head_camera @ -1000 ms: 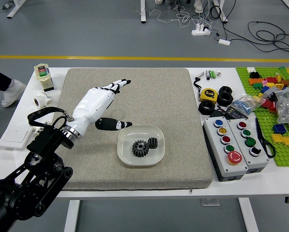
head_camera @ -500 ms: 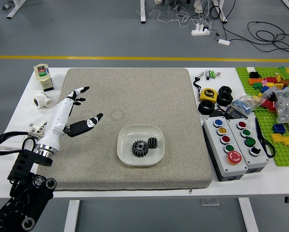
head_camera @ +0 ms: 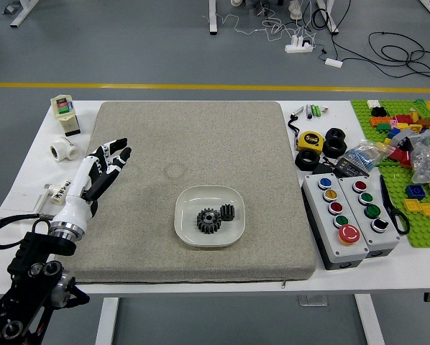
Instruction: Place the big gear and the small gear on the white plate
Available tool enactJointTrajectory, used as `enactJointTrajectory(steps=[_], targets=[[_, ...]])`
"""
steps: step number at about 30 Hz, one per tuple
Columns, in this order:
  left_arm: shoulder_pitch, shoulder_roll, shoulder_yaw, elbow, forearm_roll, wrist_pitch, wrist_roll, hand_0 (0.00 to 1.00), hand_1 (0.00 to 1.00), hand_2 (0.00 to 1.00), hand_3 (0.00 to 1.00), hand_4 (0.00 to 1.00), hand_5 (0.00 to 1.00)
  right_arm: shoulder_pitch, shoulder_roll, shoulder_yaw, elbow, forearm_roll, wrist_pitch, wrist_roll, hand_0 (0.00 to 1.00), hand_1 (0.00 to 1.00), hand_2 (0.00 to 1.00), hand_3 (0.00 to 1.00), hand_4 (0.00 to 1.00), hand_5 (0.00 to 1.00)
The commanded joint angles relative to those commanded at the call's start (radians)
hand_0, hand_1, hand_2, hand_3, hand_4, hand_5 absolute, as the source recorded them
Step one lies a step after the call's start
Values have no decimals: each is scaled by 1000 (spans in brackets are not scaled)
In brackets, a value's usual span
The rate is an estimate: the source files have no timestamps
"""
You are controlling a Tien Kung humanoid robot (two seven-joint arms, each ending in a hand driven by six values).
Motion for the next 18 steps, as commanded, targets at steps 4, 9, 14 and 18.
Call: enactJointTrajectory(steps=[4, 9, 14, 18], targets=[[5, -2, -5, 2, -159, 2, -2, 779, 835, 886, 865, 826, 998, 0, 0, 1, 0, 0, 0, 0, 660, 673, 744, 557, 756, 609], [6, 2, -16, 3, -207, 5, 3, 780, 837, 889, 867, 824, 998, 0, 0, 2, 0, 0, 0, 0, 660, 673, 744, 557, 756, 609], [7, 4, -21, 1, -185, -4, 9, 784, 843, 891, 866, 823, 998, 1, 0, 0, 0, 0, 0, 0, 659, 673, 744, 557, 756, 609], [9, 4, -25, 1, -166, -16, 16, 784, 843, 891, 866, 823, 998, 1, 0, -1, 0, 2, 0, 0, 659, 673, 744, 557, 756, 609]])
